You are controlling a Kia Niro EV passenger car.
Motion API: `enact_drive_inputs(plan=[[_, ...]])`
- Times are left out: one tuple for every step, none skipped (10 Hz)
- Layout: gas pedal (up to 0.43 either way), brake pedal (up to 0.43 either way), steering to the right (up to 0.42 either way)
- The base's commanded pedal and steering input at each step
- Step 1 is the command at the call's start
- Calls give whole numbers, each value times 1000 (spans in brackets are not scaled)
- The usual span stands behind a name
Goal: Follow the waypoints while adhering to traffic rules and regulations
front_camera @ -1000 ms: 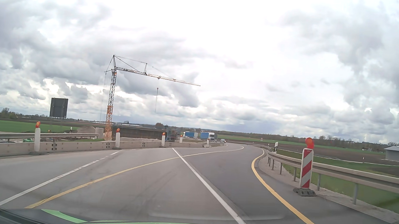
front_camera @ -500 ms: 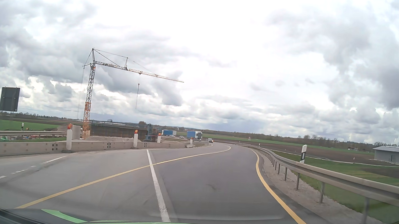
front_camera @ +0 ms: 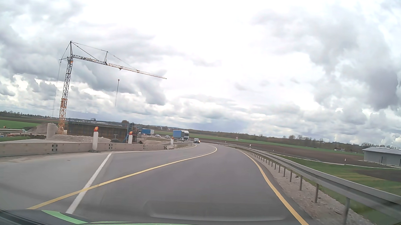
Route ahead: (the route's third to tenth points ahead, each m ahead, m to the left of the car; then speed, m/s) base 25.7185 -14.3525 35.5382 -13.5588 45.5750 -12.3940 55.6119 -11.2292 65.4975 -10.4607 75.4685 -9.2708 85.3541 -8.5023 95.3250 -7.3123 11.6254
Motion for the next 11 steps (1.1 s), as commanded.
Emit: enact_drive_inputs(plan=[[67, 0, 50], [67, 0, 49], [67, 0, 48], [67, 0, 47], [67, 0, 46], [67, 0, 45], [67, 0, 45], [67, 0, 43], [67, 0, 40], [67, 0, 36], [67, 0, 33]])
